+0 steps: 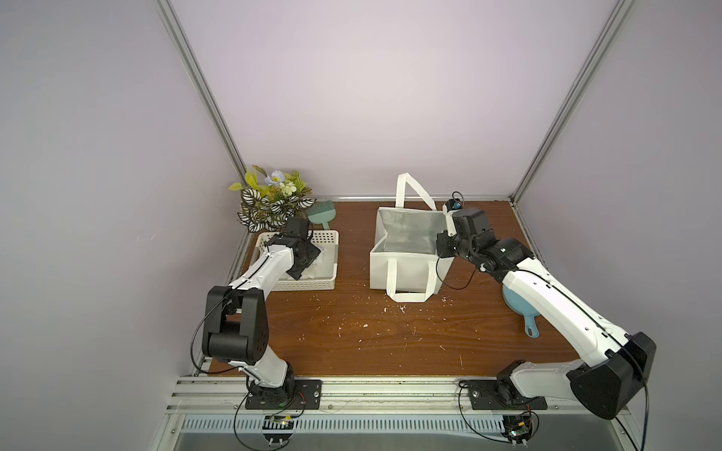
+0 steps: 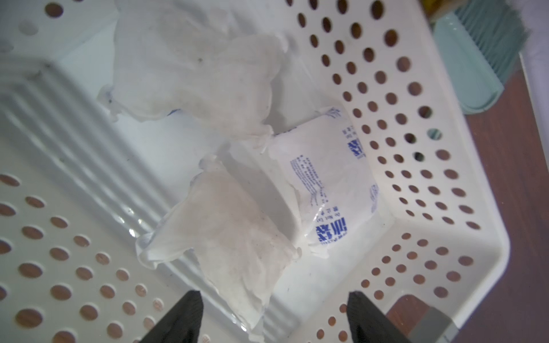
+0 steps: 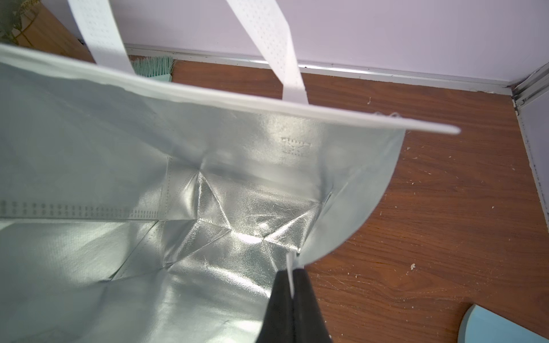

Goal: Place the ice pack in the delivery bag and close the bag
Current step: Pick up the delivery bag from the center of the board, then pick up the ice pack from the bin.

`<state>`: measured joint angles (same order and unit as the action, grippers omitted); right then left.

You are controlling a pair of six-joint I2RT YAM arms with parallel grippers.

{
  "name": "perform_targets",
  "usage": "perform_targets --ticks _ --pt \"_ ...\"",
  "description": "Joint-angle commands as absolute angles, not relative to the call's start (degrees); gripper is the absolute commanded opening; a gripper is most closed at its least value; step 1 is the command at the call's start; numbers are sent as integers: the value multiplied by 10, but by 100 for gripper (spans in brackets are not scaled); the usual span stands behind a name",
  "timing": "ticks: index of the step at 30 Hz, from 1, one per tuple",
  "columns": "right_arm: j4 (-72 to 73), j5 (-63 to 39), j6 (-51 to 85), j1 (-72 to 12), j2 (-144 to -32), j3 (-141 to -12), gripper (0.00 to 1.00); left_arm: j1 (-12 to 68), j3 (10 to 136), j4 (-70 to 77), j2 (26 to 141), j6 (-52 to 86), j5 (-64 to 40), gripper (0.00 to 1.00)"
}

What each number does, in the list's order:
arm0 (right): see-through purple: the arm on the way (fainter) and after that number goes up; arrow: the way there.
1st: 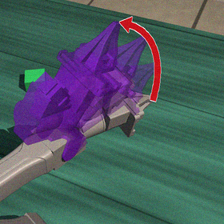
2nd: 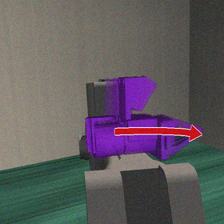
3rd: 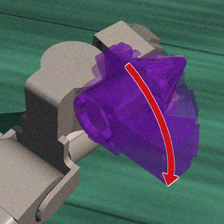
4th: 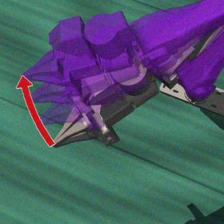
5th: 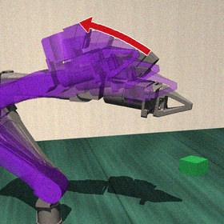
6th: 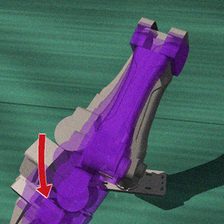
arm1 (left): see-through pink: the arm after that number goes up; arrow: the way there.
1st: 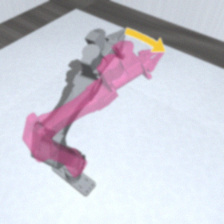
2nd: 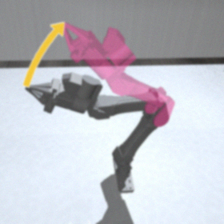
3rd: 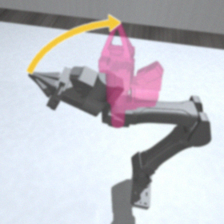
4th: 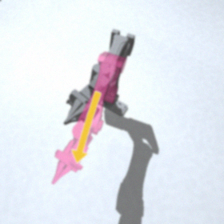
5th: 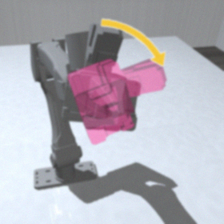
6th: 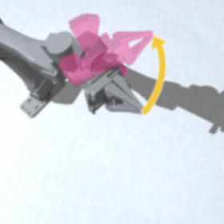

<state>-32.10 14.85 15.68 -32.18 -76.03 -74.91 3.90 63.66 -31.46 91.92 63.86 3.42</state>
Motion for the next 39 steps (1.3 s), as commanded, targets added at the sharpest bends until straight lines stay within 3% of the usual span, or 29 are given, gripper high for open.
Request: perform_targets --ticks 1,6,18,22,28,39 --pt "-283 164 143 -325 -732 -750 0 27 631 -344 941 692 14 72" --pt "-262 156 140 -325 -719 -733 0 21 636 -360 977 708 20 77" --pt "-246 156 138 -325 -711 -717 0 20 653 -368 1040 719 56 78" --pt "-245 152 140 -325 -713 -718 0 20 664 -367 1065 710 61 70" --pt "-246 149 145 -325 -714 -717 0 21 656 -367 1044 689 76 38" --pt "-233 109 152 -328 -718 -700 0 63 648 -367 880 617 113 35"
